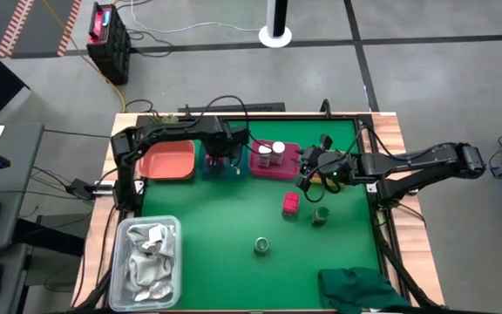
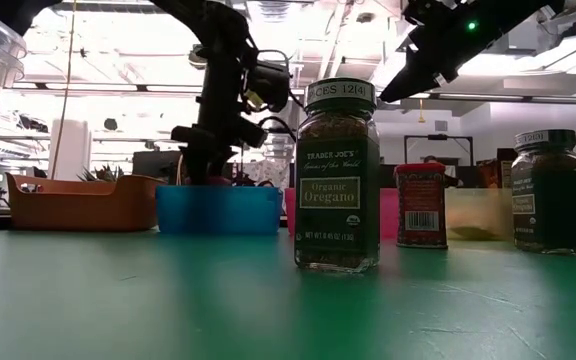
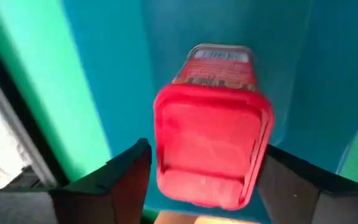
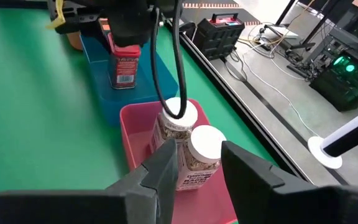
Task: Sort spices by type
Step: Put the left red seasoning can into the blue bin, then put the red seasoning can into the blue bin
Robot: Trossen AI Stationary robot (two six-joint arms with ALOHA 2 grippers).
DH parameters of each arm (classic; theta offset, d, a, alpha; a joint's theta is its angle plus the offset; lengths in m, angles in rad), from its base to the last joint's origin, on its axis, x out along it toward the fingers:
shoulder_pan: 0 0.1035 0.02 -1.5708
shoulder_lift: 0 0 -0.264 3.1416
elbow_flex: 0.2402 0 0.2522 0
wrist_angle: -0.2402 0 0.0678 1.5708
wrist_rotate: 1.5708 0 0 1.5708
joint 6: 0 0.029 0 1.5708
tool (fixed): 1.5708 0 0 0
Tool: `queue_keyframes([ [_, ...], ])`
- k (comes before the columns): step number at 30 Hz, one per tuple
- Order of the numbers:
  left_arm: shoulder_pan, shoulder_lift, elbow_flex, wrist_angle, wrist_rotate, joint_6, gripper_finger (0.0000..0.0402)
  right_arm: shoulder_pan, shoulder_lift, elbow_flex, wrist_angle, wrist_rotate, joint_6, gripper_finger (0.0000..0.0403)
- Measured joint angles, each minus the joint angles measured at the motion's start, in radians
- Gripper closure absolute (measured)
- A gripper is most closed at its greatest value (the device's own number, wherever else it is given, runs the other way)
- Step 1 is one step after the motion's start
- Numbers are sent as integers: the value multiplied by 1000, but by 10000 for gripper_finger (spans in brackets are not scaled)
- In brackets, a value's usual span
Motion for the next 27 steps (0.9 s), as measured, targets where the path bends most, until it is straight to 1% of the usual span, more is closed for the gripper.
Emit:
queue_keyframes([
  [6,-7,-39,0,-3,-26,-11,113,0,0,0,1,0,0,249],
  [12,-53,-115,0,10,-109,19,107,3,0,1,-53,-1,3,249],
  [15,-74,-169,0,57,-112,-20,107,17,0,1,-67,-4,32,249],
  [18,-87,-230,-4,97,-64,-54,107,41,0,1,-92,-72,41,249],
  [21,-96,-301,-39,177,47,-70,107,82,0,1,-123,-105,30,249],
  [24,-110,-386,-128,327,117,-79,111,123,0,4,-129,-105,39,245],
  [27,-132,-465,-248,500,125,-80,117,150,21,36,-156,-143,69,226],
])
